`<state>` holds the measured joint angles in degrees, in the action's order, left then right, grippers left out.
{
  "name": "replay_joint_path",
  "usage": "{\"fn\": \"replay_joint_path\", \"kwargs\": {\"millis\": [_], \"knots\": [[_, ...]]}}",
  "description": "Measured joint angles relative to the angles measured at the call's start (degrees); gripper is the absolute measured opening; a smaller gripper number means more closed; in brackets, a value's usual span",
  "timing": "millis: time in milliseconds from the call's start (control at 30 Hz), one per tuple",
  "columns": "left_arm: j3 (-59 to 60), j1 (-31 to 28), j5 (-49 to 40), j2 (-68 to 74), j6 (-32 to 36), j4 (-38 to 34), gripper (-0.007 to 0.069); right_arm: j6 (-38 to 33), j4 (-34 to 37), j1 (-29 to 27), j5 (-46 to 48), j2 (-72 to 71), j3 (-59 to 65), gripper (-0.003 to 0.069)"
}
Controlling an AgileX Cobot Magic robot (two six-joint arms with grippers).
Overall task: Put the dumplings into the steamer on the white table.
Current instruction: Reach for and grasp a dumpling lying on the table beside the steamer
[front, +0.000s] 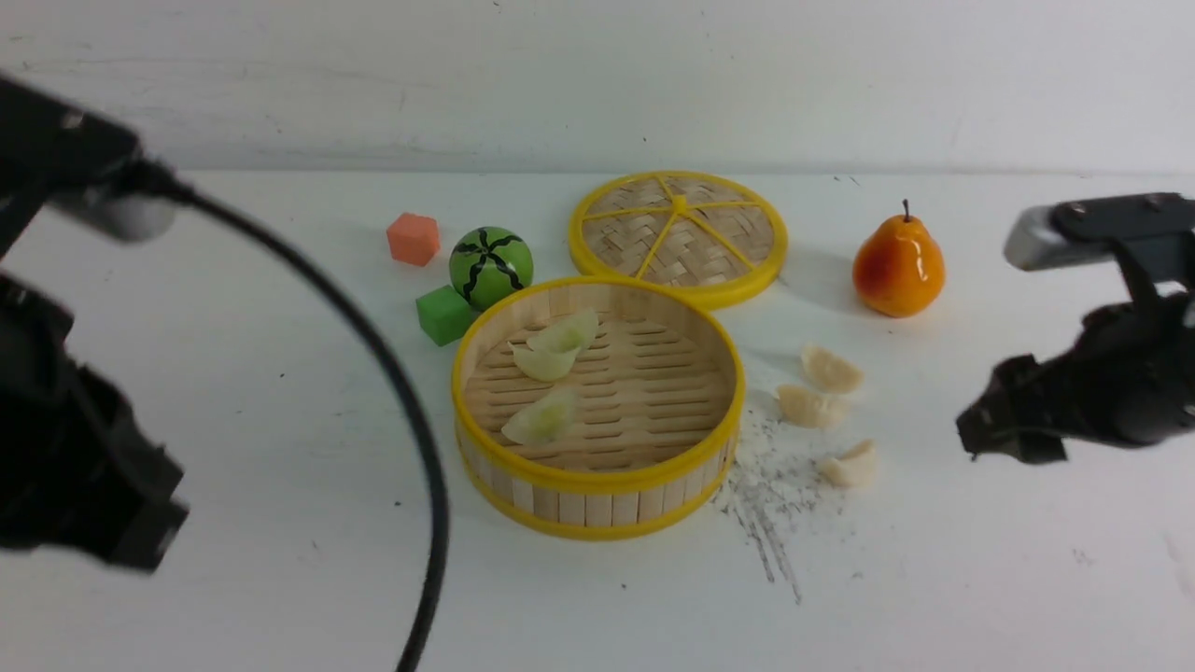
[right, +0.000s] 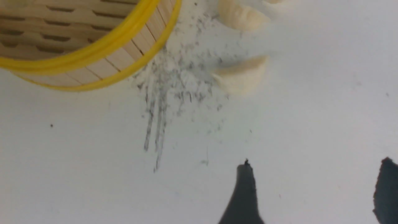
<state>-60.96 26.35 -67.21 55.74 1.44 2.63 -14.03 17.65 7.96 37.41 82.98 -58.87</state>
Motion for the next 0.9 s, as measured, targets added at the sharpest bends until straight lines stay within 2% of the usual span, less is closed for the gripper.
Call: {"fn": "replay_joint_path", "kwargs": {"millis": [200, 367, 400, 500, 533, 600, 667, 733, 767, 800, 900], "knots": [[14.9, 0.0, 4.8, -10.3, -0.8, 0.6, -0.0013, -2.3, 0.0, 0.0, 0.0, 17.8, -16.6, 0.0563], [27.8, 0.0, 16.2, -18.3, -2.3, 4.2, -0.0013, -3.4, -0.2, 0.0, 3.2, 32.5, -32.6, 0.0544], [28.3, 0.0, 16.7, -18.5, -2.4, 4.4, -0.0013, -3.4, -0.2, 0.0, 3.3, 33.1, -33.2, 0.0542], [35.0, 0.0, 25.6, -23.1, -4.7, 5.4, -0.0013, -3.6, -0.3, 0.0, 6.4, 42.7, -43.4, 0.0517], [35.2, 0.0, 25.6, -23.3, -4.7, 5.4, -0.0013, -3.6, -0.3, 0.0, 6.5, 43.1, -43.8, 0.0511], [37.6, 0.0, 30.6, -25.4, -5.2, 5.6, -0.0013, -3.6, -0.5, 0.0, 9.6, 47.3, -48.4, 0.0451], [37.9, 0.0, 31.8, -25.9, -5.2, 5.6, -0.0013, -3.6, -0.5, 0.0, 10.5, 48.1, -49.3, 0.0431], [38.9, 0.0, 34.5, -26.4, -5.2, 5.7, -0.0013, -3.9, -0.5, 0.0, 13.2, 49.4, -51.0, 0.0298], [38.9, 0.0, 34.6, -26.4, -5.2, 5.7, -0.0013, -3.9, -0.5, 0.0, 13.2, 49.4, -51.0, 0.0298], [39.1, 0.0, 35.2, -26.4, -5.3, 5.7, -0.0013, -4.7, -0.5, 0.0, 15.2, 49.5, -51.6, 0.0227], [39.2, 0.0, 35.8, -26.4, -5.3, 5.7, -0.0013, -7.1, -1.1, 0.0, 17.1, 49.0, -51.8, 0.0237]]}}
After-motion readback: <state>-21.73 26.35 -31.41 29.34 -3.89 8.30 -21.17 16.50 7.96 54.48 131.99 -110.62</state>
